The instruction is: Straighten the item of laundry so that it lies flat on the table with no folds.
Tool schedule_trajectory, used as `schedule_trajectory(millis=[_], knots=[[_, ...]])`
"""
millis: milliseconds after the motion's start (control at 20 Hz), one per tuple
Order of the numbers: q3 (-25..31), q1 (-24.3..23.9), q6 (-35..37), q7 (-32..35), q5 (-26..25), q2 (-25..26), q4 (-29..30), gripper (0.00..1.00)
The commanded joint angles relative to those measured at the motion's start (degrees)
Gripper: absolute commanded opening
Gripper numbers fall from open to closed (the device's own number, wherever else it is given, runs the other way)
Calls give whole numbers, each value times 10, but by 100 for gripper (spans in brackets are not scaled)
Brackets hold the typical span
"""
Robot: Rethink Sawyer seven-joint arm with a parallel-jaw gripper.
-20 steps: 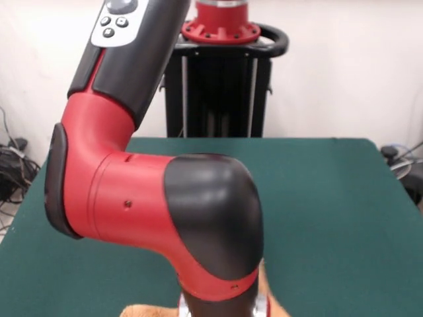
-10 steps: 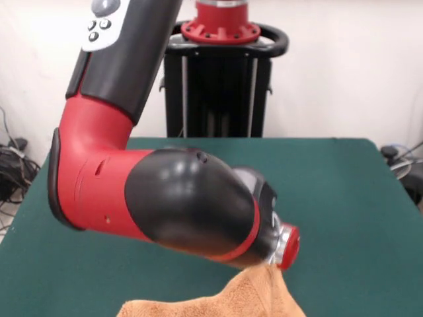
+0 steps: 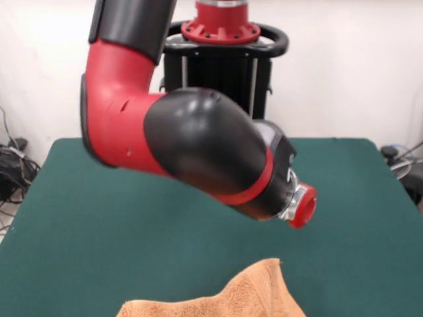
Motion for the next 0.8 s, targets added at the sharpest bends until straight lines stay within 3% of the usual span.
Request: schedule_trajectory(millis=[50,200,300,500,600,800], knots=[[35,15,-59,86,19,-36,152,0],[43,12,-113,64,10,-30,150,0],[28,21,-282,19,-39,-36,153,0],[6,39,-528,8,-151,-46,148,0],[12,36,-573,19,-170,-49,155,0],[43,25,-583,58,-170,-42,176,0]])
